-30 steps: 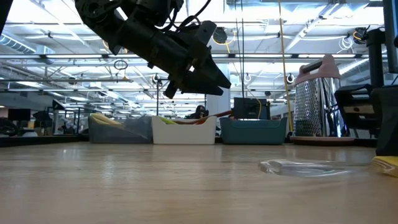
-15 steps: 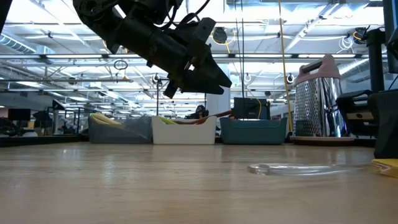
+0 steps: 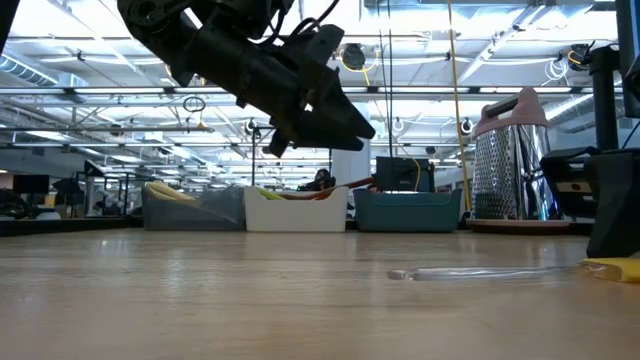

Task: Pick & Place Kitchen Items
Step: Put the yellow spatula into the blue bin

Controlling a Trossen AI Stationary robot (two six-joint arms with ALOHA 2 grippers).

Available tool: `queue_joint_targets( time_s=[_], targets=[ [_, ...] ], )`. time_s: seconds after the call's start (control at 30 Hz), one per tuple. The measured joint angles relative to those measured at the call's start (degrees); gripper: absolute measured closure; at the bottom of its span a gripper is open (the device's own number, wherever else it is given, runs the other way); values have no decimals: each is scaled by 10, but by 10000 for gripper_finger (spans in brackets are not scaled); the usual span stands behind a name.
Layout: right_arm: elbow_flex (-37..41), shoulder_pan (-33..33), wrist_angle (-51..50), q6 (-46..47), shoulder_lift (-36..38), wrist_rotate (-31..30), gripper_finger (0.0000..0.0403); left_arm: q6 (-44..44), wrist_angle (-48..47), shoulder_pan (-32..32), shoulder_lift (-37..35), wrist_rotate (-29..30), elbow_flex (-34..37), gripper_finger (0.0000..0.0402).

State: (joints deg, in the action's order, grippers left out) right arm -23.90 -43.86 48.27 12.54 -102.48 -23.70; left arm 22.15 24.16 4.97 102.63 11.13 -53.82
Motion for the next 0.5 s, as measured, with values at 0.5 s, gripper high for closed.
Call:
queue_joint_targets(
  time_s=[0.5],
  targets=[
    [0, 0, 3, -31, 1, -5, 268, -30, 1, 3, 0, -56, 0, 266]
  ],
)
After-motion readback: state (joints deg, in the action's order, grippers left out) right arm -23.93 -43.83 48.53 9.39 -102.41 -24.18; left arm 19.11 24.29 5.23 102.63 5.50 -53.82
